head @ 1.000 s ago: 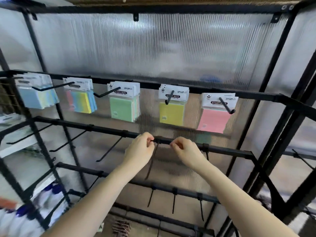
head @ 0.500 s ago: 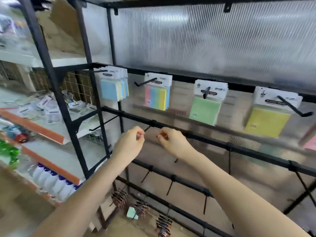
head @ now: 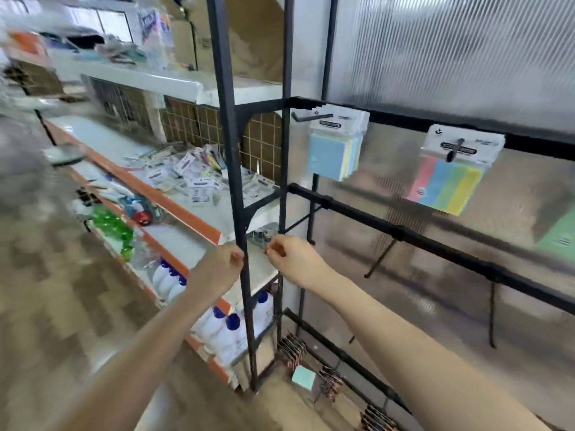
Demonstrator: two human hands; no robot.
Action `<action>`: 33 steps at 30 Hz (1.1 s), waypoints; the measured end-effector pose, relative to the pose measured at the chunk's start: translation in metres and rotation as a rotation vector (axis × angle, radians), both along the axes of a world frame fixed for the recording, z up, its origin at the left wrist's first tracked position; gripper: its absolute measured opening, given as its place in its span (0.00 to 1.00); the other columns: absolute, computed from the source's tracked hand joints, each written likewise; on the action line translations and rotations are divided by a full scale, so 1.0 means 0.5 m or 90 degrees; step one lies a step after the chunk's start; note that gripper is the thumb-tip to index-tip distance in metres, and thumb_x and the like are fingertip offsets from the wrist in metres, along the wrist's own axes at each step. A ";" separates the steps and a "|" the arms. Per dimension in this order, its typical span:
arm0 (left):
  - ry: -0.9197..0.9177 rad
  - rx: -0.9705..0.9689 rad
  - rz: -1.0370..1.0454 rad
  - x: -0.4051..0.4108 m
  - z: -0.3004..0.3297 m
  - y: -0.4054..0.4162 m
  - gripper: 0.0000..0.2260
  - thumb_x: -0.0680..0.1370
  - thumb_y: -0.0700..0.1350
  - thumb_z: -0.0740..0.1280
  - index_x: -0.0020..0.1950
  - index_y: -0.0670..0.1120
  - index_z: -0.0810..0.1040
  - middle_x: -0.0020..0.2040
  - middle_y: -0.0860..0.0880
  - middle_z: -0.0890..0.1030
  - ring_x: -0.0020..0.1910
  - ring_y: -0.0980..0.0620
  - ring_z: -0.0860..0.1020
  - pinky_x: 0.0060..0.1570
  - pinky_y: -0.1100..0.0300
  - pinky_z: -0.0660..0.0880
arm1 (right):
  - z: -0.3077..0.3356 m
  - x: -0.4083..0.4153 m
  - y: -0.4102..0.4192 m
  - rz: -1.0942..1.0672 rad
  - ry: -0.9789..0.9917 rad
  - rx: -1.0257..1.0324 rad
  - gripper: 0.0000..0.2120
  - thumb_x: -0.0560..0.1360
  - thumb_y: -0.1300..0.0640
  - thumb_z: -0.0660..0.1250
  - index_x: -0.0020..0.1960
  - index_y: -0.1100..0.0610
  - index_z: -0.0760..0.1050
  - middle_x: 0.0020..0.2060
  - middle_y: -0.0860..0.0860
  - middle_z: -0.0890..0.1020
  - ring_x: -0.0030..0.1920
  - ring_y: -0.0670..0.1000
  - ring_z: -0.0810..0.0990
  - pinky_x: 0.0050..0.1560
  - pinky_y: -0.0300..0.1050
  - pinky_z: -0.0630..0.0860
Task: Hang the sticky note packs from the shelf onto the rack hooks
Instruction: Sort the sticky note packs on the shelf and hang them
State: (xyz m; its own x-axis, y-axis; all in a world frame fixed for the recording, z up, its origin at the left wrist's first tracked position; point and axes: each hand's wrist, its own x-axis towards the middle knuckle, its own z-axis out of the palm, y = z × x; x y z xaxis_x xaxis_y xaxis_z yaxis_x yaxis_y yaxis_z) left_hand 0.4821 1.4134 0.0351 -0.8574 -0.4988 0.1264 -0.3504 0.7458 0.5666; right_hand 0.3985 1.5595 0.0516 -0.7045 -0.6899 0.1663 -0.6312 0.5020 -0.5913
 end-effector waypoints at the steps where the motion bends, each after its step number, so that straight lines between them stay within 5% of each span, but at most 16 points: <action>1: -0.022 0.001 0.016 0.002 -0.004 -0.026 0.09 0.80 0.44 0.59 0.53 0.46 0.79 0.51 0.45 0.81 0.52 0.43 0.79 0.52 0.52 0.75 | -0.003 0.000 -0.030 0.014 -0.011 0.009 0.10 0.78 0.56 0.61 0.53 0.60 0.78 0.50 0.57 0.82 0.51 0.57 0.79 0.48 0.45 0.73; 8: -0.116 0.016 0.093 -0.003 -0.030 -0.179 0.10 0.79 0.42 0.57 0.55 0.49 0.77 0.50 0.48 0.81 0.45 0.48 0.79 0.49 0.55 0.77 | -0.022 -0.016 -0.225 0.093 -0.043 0.051 0.10 0.78 0.56 0.60 0.55 0.57 0.77 0.53 0.54 0.82 0.54 0.55 0.78 0.49 0.42 0.71; 13: -0.129 -0.039 0.138 -0.029 -0.044 -0.305 0.12 0.80 0.44 0.57 0.59 0.50 0.77 0.54 0.47 0.81 0.49 0.47 0.78 0.48 0.55 0.75 | -0.040 -0.052 -0.374 0.125 -0.057 0.055 0.11 0.78 0.58 0.58 0.55 0.59 0.76 0.54 0.55 0.80 0.54 0.56 0.77 0.54 0.49 0.75; 20: -0.164 -0.067 0.153 -0.109 -0.049 -0.478 0.11 0.80 0.45 0.57 0.59 0.50 0.76 0.54 0.47 0.80 0.48 0.47 0.77 0.47 0.54 0.76 | -0.069 -0.142 -0.553 0.040 -0.071 0.021 0.09 0.77 0.59 0.57 0.53 0.59 0.74 0.52 0.57 0.78 0.52 0.59 0.76 0.45 0.46 0.69; 33: -0.140 -0.031 0.122 -0.257 -0.095 -0.658 0.13 0.79 0.43 0.58 0.60 0.49 0.76 0.57 0.45 0.80 0.54 0.45 0.78 0.51 0.52 0.77 | -0.129 -0.257 -0.742 -0.090 -0.123 0.008 0.13 0.77 0.62 0.59 0.60 0.61 0.73 0.60 0.58 0.77 0.62 0.59 0.73 0.60 0.49 0.69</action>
